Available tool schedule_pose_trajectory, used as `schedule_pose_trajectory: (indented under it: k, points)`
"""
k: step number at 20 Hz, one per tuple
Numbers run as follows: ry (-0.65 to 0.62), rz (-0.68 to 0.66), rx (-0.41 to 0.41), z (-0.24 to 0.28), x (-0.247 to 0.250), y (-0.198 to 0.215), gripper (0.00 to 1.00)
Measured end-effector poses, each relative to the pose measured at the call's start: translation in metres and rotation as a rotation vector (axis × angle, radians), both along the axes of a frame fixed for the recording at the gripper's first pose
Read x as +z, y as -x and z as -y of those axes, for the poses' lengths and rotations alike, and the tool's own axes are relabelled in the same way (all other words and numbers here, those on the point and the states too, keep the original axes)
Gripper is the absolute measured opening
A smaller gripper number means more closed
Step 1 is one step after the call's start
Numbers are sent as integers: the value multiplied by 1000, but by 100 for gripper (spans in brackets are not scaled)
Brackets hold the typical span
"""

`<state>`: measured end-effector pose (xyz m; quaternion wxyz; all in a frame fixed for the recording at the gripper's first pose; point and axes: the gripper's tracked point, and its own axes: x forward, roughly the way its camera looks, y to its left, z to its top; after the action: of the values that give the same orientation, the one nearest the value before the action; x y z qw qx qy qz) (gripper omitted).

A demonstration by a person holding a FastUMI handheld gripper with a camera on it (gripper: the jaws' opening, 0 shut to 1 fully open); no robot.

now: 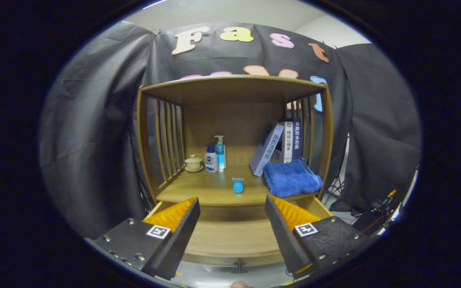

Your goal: Pull open the drawer, take out the items inside it, and place them on the countertop above the cabinet.

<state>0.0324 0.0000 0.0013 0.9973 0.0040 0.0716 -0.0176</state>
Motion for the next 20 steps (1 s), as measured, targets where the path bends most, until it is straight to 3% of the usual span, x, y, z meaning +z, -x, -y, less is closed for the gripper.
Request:
schedule_pose_trajectory:
  k: [8,13,17,20]
  points:
    - [6,18,-6,5,-60,56,97]
    - [37,-10,-1,6,-119,64,97]
    - [-27,-27,-10,6,-164,64,97]
    - [14,-54,-14,6,-195,65,97]
